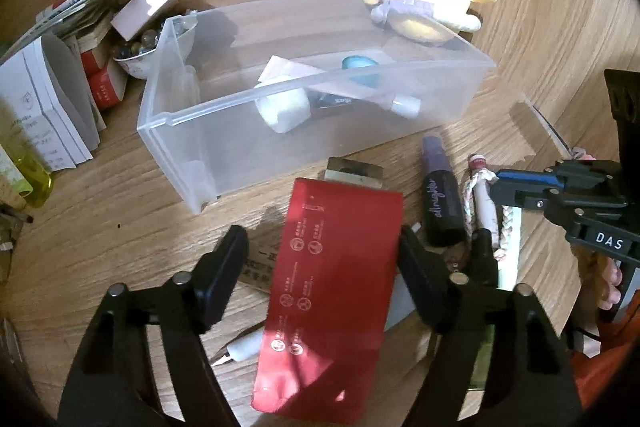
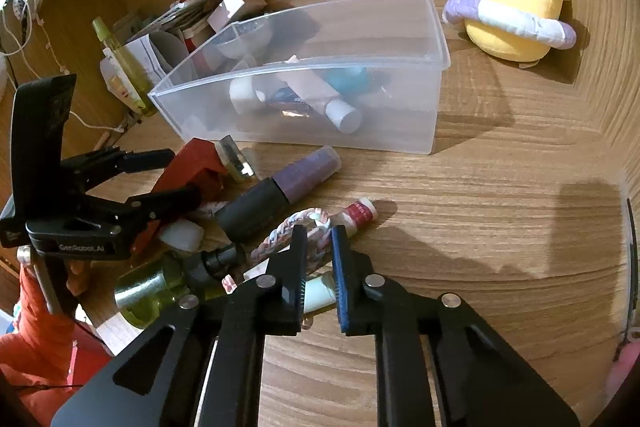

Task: Organize objects
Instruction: 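Grasp the red packet with the left gripper while the right reaches toward the lipsticks, then carry the red packet toward the clear box while the right grasps the braided-cord lipstick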

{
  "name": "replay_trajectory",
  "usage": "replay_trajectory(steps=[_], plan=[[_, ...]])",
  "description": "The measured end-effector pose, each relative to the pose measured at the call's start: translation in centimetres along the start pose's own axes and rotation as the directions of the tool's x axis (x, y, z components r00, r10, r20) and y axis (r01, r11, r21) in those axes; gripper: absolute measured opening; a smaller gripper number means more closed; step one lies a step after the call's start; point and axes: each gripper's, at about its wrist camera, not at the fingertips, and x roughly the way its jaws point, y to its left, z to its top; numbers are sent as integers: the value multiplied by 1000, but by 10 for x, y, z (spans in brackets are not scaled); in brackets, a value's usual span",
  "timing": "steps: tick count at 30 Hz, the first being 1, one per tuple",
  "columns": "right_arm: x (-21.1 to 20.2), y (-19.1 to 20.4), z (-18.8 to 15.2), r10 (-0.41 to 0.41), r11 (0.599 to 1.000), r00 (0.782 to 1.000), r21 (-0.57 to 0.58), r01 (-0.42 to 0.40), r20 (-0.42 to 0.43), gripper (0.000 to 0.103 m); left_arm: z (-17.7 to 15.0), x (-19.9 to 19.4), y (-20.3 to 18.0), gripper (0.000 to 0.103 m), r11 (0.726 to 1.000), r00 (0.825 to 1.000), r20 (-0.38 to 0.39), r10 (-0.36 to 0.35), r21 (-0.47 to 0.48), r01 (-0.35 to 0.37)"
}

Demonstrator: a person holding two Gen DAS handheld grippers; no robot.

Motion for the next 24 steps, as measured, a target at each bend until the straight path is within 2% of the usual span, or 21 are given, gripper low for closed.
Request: replay_trajectory(steps=[5,8,13,17,19,21,24], plan=[[-5,2,4,-3,1000,999,-4,3,33,8,0,-4,-7,54,1000,1000,15,4,27,-4],[-11,4,8,-10,1000,998,-10,11,56,7,0,-8,-8,53,1000,999,35,13,28,-14],[-19,5,14,-30,999,996,-21,32,81,7,-1,-20,-2,53,999,997,67,25,-22,-23],[-19,0,15,-11,1000,1000,6,11,29,8,-3,-36,0,53,999,993,110,31,-40,-26],[-17,-2,13,-12,1000,1000,9,11,9,13,-4,-43,-1,53,999,991,128,31,-43,-26],[-14,-2,9,-16,1000,1000,11,16,-7,29,-5,-46,-1,53,999,990,139,35,-45,-29],[-7,1,3,-6,1000,999,11,6,-33,33,-8,-48,-3,53,998,988,146,40,-44,-34]])
